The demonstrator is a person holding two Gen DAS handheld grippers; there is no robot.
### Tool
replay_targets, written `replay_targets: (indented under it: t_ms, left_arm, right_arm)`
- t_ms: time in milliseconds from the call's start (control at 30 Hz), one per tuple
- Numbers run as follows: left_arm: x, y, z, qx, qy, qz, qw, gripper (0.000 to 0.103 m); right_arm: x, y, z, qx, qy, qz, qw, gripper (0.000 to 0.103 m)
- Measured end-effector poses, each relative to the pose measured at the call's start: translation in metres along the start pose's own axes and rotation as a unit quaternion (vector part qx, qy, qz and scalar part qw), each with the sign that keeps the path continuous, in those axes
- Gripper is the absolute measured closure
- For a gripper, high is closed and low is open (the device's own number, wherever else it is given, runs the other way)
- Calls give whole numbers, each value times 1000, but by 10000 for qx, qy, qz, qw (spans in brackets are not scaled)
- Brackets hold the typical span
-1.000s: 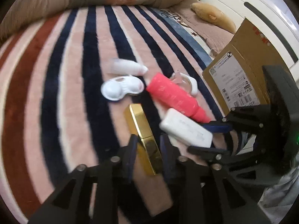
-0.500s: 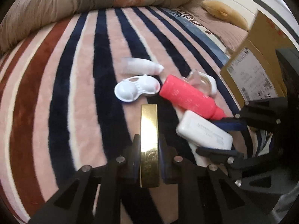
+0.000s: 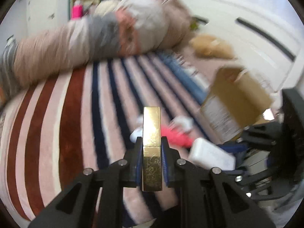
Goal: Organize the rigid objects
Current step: 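Lower the gold tube and white box into the cardboard box, opening both tools, then grasp the pink spray bottle by its nozzle end with the right tool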
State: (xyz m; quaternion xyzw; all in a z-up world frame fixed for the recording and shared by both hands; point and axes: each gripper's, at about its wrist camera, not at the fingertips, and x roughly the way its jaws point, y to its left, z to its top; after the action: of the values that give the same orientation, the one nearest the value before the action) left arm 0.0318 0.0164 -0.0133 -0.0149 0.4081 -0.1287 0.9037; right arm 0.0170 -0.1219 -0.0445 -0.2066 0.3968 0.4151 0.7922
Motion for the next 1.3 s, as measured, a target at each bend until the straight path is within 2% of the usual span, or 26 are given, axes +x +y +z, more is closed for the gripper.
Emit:
replay_targets:
  t_ms: [133, 267, 333, 433, 567, 667, 733, 833, 867, 1033, 1133, 1300]
  left_arm:
    - [-17, -49, 42, 557, -275, -348, 9975, 88]
    - [1, -113, 84, 1072, -288, -934, 9894, 88]
    - [23, -145, 101, 1273, -134, -1205, 9844, 88]
    - [62, -178, 115, 1448, 250, -1424, 9788, 88]
    - [103, -206, 115, 1565, 726, -1367, 9755, 88]
    - [129, -217, 110, 1727, 970, -938, 9757, 88]
    - [133, -217, 107, 1765, 1007, -838, 9755, 85]
    - [127, -210, 109, 1660, 908, -847, 9783, 67]
    - [122, -206, 109, 1644, 862, -824, 9792, 64]
    - [85, -177, 112, 1362, 476, -816, 9862, 62]
    - [60, -151, 112, 1174, 183, -659, 9907, 52]
    - [20, -84, 94, 783, -158, -165, 9967, 51]
  right_arm:
    - [-57, -23, -6, 191, -530, -311, 9979, 72]
    - [-104, -67, -25, 637, -853, -832, 9908, 72]
    - [-118, -91, -36, 908, -899, -1060, 9861, 72]
    - [-125, -129, -56, 1285, -794, -1460, 9777, 72]
    - [-113, -169, -78, 1649, -377, -1542, 9734, 72]
    - [-97, -181, -85, 1775, -135, -1365, 9745, 72]
    - [-89, -185, -85, 1773, -51, -1371, 9745, 72]
    - [-88, -184, -83, 1771, -15, -1455, 9734, 71]
    - [-90, -181, -82, 1781, -22, -1448, 9733, 71]
    - [-96, -179, -75, 1760, -106, -1511, 9727, 65]
    - [-100, -167, -63, 1638, -239, -1502, 9747, 64]
    - [-93, -118, -24, 1184, -539, -1006, 9864, 64]
